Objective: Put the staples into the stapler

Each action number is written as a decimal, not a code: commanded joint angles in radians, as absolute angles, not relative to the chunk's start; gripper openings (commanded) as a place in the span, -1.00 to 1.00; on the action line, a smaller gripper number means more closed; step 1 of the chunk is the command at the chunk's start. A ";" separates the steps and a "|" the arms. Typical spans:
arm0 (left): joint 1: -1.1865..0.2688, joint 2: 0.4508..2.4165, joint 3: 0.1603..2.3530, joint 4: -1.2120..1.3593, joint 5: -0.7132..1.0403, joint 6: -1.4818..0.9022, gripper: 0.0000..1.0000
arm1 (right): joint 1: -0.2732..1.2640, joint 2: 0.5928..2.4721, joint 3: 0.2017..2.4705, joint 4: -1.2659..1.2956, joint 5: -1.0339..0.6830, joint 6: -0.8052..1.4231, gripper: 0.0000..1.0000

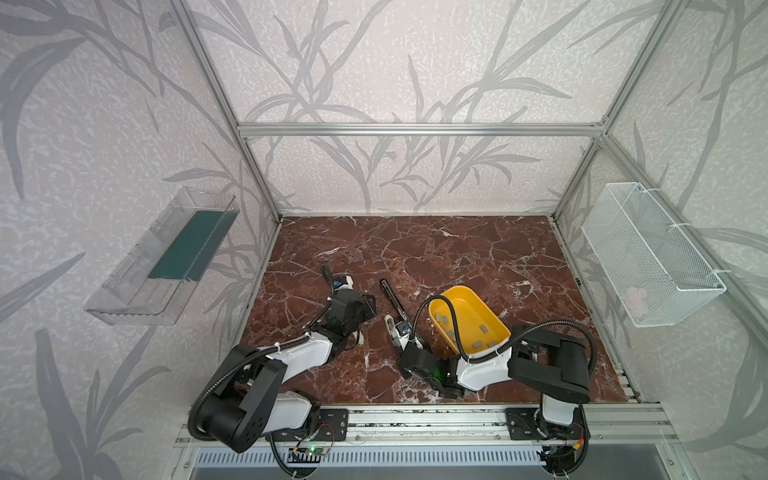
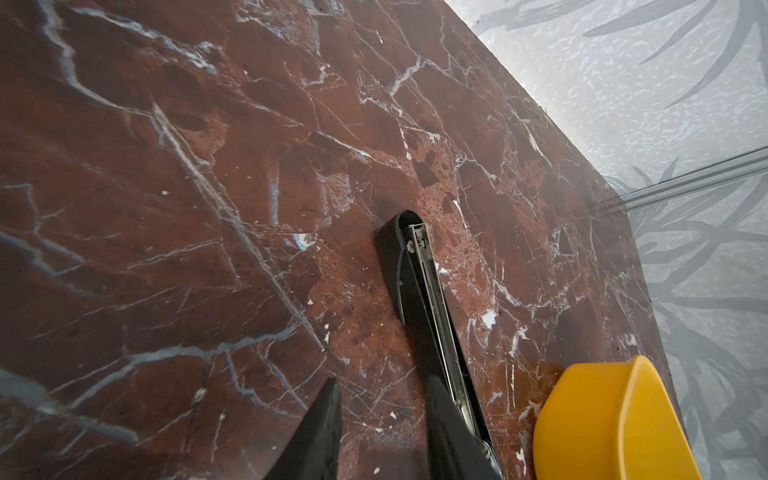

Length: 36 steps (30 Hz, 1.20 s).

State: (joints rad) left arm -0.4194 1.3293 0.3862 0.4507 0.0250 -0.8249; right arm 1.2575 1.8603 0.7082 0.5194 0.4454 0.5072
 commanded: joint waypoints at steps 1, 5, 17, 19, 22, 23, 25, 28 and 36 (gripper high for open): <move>-0.415 1.345 0.402 0.509 0.070 -0.855 -0.38 | 1.235 1.936 0.708 0.346 0.374 0.514 -0.58; -0.420 1.380 0.414 0.499 0.087 -0.873 -0.50 | 1.213 1.967 0.739 0.341 0.338 0.513 -0.58; -0.446 1.395 0.424 0.508 0.107 -0.874 -0.67 | 1.178 1.981 0.787 0.318 0.327 0.502 -0.58; -0.452 1.393 0.430 0.491 0.105 -0.863 -0.71 | 1.173 1.991 0.801 0.315 0.318 0.500 -0.58; -0.453 1.402 0.434 0.492 0.133 -0.873 -0.81 | 1.170 1.992 0.817 0.308 0.311 0.500 -0.58; -0.454 1.406 0.429 0.514 0.143 -0.877 -0.83 | 1.169 1.991 0.819 0.309 0.314 0.498 -0.58; -0.460 1.411 0.416 0.554 0.143 -0.876 -0.85 | 1.165 1.990 0.819 0.313 0.321 0.494 -0.58; -0.462 1.406 0.399 0.563 0.123 -0.884 -0.85 | 1.158 1.989 0.824 0.313 0.303 0.503 -0.58; -0.497 1.436 0.322 0.730 0.097 -0.934 -0.91 | 1.158 1.996 0.830 0.321 0.294 0.511 -0.57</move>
State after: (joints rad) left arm -0.4843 1.4132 0.3470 0.6453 0.1169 -0.9005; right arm 1.1667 1.9385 0.8520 0.4679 0.3462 0.4999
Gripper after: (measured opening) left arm 0.049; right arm 0.288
